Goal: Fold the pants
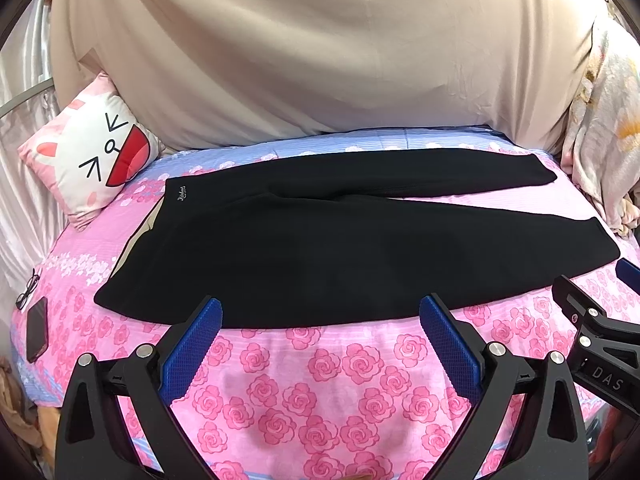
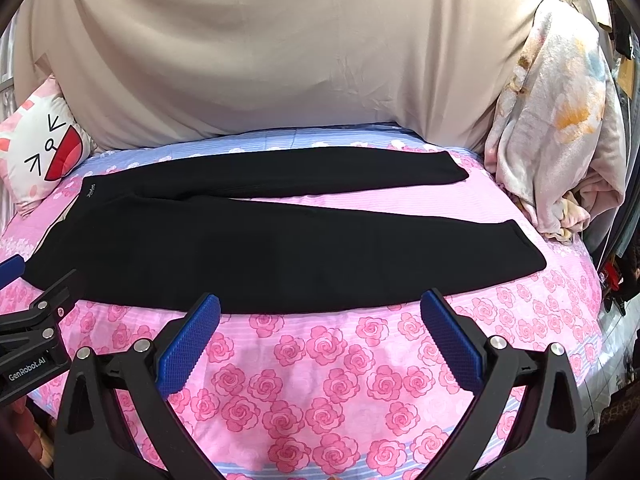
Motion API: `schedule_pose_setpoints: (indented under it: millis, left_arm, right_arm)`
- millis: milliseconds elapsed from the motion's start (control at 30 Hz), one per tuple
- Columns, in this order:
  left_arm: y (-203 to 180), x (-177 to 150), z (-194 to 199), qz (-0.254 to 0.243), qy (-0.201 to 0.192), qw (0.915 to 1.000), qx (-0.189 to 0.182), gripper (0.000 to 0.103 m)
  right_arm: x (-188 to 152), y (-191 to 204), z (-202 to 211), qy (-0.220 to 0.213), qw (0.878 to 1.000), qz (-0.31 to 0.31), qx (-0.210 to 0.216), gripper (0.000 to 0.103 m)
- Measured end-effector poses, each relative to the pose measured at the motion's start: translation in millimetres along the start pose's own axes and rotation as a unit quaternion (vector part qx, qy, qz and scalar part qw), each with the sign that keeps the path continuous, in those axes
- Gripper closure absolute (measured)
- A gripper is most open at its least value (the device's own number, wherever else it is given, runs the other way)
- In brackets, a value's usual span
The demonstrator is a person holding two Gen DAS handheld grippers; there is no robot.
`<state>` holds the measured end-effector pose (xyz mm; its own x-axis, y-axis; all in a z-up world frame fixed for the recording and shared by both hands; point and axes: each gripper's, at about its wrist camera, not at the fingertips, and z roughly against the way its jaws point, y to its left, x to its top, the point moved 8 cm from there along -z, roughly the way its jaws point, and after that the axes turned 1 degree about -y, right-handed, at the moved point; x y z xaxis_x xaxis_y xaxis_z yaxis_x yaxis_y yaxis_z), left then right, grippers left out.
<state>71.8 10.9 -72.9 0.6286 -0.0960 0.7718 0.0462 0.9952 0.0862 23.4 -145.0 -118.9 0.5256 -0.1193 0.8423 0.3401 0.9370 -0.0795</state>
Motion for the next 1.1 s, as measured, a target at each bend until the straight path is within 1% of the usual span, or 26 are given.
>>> schedule_pose_setpoints:
  millis: [667,1100]
  left_arm:
    - [-2.1,-1.6,-8.5,-0.004,0.01,0.9999,0.001,0.006]
    - [-4.3,-5.3,-15.9,-0.011,0.017,0.9998,0.004,0.006]
  right_arm:
    - [-4.7,-9.2,-13.1,0.015,1.0,-0.009,-0.006,0.005]
    - [-9.0,-12.2,-23.1,0.024,1.0,-0.011,0.0,0.005]
